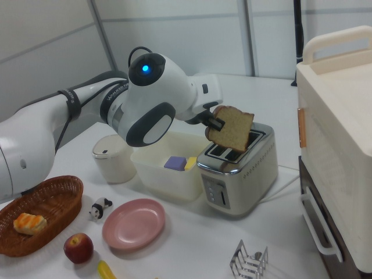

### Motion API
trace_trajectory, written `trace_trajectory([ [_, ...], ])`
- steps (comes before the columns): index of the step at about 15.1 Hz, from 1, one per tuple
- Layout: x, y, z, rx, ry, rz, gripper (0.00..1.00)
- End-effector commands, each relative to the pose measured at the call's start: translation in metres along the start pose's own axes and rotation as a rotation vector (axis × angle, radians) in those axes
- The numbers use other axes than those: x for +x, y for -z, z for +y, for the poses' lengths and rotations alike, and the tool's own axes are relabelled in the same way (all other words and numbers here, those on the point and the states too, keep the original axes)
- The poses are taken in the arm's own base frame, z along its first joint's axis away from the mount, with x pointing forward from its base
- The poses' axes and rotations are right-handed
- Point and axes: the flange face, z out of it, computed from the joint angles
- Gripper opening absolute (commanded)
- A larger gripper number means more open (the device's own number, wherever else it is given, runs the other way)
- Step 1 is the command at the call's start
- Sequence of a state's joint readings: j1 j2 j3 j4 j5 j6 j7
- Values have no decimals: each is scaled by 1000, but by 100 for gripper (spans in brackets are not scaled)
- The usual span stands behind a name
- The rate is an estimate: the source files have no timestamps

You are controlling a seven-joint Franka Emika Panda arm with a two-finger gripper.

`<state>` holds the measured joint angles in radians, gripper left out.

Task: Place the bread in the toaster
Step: 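Lower the bread slice edge-first into a toaster slot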

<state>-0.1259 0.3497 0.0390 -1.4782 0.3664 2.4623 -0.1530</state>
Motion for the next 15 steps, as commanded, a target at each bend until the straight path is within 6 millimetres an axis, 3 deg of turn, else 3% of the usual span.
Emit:
trace_trajectory([
  [1,1,6,0,17,-46,25,1],
  [15,4,16,2,88,-138,49,3],
])
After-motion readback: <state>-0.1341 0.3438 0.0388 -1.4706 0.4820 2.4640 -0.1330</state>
